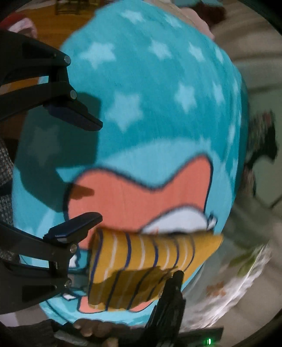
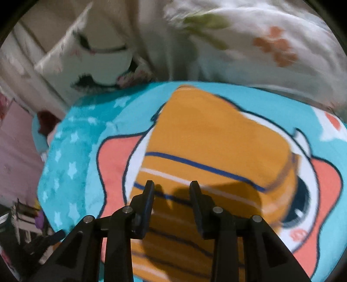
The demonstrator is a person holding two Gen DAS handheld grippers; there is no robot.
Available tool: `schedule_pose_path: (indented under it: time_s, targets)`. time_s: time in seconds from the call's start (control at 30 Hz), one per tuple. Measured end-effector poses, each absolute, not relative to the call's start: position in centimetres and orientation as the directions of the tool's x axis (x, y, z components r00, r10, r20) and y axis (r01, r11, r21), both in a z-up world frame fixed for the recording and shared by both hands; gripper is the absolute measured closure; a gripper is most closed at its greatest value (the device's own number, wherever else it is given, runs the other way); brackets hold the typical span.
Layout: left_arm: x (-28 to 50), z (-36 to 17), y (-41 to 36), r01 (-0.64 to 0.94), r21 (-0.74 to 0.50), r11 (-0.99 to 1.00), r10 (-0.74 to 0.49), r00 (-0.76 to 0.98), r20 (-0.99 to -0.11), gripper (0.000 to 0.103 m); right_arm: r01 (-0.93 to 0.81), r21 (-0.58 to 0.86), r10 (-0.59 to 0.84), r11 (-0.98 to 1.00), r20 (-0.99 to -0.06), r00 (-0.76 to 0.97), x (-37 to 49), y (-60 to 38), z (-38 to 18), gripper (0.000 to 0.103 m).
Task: Fold small clothes
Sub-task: 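Lay the folded sweater down and open the right gripper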
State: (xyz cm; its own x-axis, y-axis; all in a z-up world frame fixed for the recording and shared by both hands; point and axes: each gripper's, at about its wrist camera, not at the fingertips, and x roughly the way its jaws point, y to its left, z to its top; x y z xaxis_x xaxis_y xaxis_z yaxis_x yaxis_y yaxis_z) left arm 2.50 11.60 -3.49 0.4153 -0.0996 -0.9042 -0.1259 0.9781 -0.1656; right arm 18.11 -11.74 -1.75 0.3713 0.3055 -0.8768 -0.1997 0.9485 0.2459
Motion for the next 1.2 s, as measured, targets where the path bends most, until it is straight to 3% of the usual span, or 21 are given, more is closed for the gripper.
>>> schedule_pose_path:
  time_s: [0.17, 0.33, 0.4, 0.5, 0.6, 0.7, 0.93, 1.2]
  targets:
    - [0.2, -2.3, 14.9, -0.213, -0.093, 0.973, 0.017, 0.466, -0.885, 0.027, -0.185, 0.174, 0.233, 0.967, -0.897, 0.375, 18.9, -9.4, -3.6, 0.043]
    - [-1.4, -0.6, 17.0, -0.285, -0.004, 0.959, 0.156, 0.538, -0.828, 0.024, -0.206, 0.09, 0.175, 0.974, -0.88, 0.442, 17.5, -8.0, -4.3, 0.026]
    - [-1.6, -0.1, 18.1, -0.295, -0.003, 0.956, 0.172, 0.566, -0.806, 0.022, -0.215, 0.084, 0.175, 0.973, -0.875, 0.452, 17.2, -7.4, -4.6, 0.012]
    - [-1.9, 0.4, 18.7, -0.29, -0.022, 0.957, 0.162, 0.592, -0.79, 0.019, -0.237, 0.056, 0.157, 0.97, -0.888, 0.433, 17.2, -6.5, -5.0, 0.006]
    - [-1.9, 0.2, 19.4, -0.285, -0.026, 0.958, 0.151, 0.581, -0.8, 0.019, -0.241, 0.023, 0.117, 0.97, -0.915, 0.387, 17.8, -5.9, -4.8, 0.007]
    - [-1.4, -0.3, 19.8, -0.257, -0.061, 0.964, 0.094, 0.549, -0.83, 0.019, -0.198, 0.068, 0.145, 0.978, -0.903, 0.405, 17.3, -6.8, -3.3, 0.02]
    - [-0.4, -0.6, 17.2, -0.113, -0.045, 0.993, 0.026, 0.557, -0.83, 0.019, -0.06, 0.091, 0.108, 0.994, -0.881, 0.46, 12.4, -11.4, -1.7, 0.022]
    - [1.5, -3.2, 10.4, 0.101, -0.094, 0.99, -0.131, 0.486, -0.864, 0.019, 0.13, 0.015, -0.048, 0.991, -0.882, 0.468, 5.2, -17.1, -1.3, 0.025]
